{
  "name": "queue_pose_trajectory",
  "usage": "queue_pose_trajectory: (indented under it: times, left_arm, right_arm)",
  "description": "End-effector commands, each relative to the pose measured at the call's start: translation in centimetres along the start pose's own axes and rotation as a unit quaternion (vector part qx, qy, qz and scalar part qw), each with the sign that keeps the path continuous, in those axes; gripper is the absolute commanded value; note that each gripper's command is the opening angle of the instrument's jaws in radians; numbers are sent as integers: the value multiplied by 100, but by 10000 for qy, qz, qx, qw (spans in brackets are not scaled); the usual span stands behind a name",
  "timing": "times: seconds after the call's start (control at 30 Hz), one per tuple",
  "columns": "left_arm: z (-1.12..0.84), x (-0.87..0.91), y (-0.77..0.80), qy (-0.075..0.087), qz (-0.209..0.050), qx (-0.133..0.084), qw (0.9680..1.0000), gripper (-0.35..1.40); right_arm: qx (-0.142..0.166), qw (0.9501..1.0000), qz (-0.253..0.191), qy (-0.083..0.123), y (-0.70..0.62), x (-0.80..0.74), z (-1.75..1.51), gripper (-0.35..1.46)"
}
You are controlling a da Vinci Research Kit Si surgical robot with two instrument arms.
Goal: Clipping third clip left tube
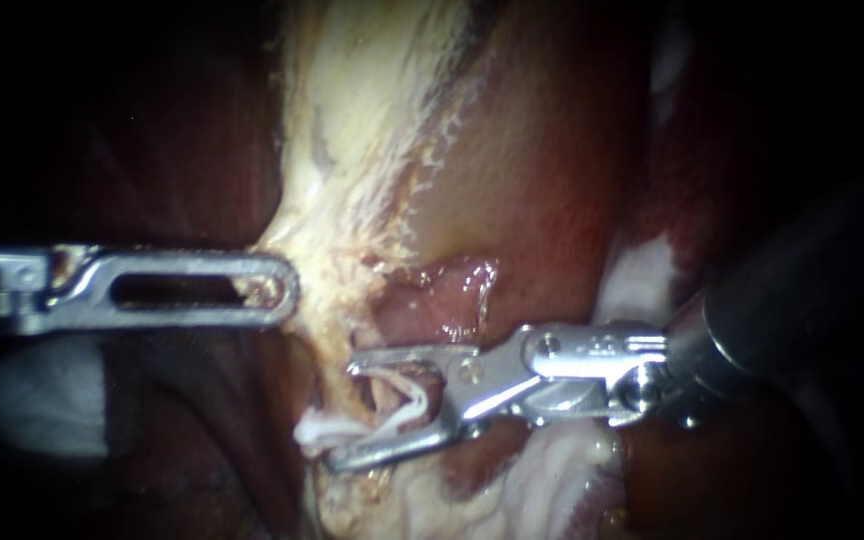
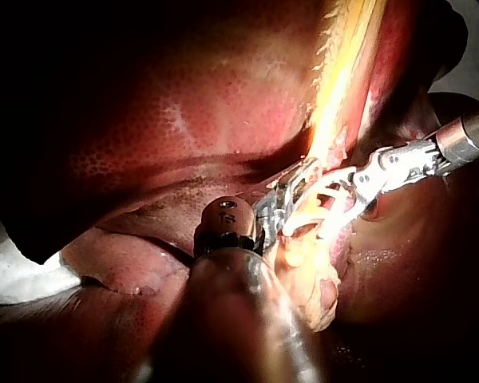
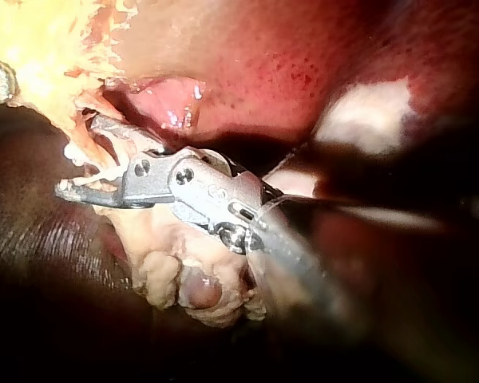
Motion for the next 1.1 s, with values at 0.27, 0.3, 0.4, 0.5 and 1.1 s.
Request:
queue_pose_trajectory:
  times: [0.27, 0.3, 0.4, 0.5, 1.1]
  left_arm:
    - [3, -2, 4, 7, 5, 12, 10000, -35]
    - [3, -2, 5, 7, 5, 12, 10000, -35]
    - [5, -2, 6, 5, 8, 12, 10000, -35]
    - [7, -1, 7, 0, 10, 9, 10000, -35]
    - [10, 0, 6, -12, 9, 2, 10000, -35]
  right_arm:
    - [369, 9992, 72, 138, -12, 10, 14, 58]
    - [395, 9991, 92, 154, -12, 11, 16, 58]
    - [465, 9986, 91, 216, -9, 14, 24, 58]
    - [501, 9983, 133, 280, -7, 17, 33, 58]
    - [368, 9964, 269, 714, -1, 67, 16, 55]
